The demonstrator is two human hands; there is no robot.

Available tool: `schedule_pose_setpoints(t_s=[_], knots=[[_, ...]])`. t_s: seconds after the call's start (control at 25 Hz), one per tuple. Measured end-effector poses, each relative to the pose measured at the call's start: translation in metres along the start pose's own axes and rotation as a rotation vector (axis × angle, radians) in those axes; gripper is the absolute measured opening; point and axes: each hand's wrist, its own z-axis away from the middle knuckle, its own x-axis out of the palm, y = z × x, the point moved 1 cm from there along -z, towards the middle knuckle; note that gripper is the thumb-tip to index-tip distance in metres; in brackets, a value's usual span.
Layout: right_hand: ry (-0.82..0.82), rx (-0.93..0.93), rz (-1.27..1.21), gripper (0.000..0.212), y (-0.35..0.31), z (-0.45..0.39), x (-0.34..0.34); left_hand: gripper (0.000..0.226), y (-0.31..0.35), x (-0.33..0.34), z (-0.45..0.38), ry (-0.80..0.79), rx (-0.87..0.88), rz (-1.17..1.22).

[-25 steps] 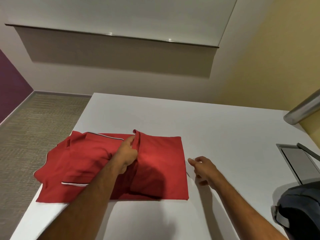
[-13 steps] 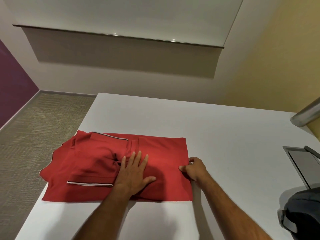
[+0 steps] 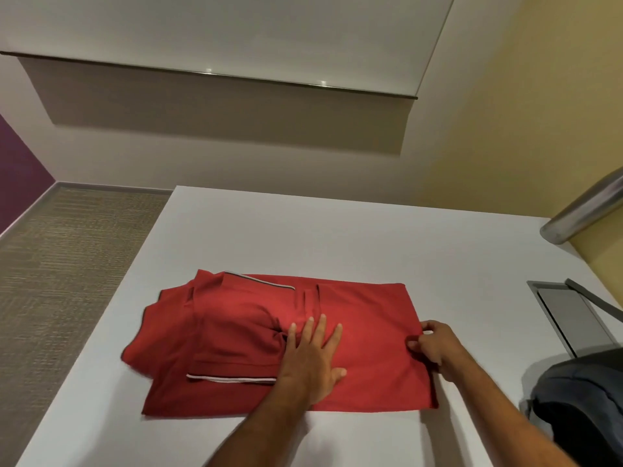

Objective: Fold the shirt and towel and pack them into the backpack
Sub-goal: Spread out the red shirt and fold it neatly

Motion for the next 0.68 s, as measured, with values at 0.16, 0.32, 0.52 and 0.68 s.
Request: schedule_pose_setpoints(t_s=[0.16,0.32,0.52,0.68], knots=[[0.031,0.014,-0.008,0.032,-0.004,0.023,-0.04,0.081,0.034,0.005,-0.009,0.115,0.102,-0.025],[-0.085,-0.106,-0.043,0.034,-0.04,0.062,-0.046,0.093,0.064,-0.037,-0.017,0.146,0.003,0.68],[-0.326,-0.279,-0.038,0.051,-0.087,0.113,-0.012,0.049,0.076,-0.086,-0.02,-0.187,-0.276,1.657],[-0.559,-0.196,-0.183,0.063,-0.096,0.128,0.009,0.033,0.054,-0.085,-0.016,-0.043,-0.335,1.639]])
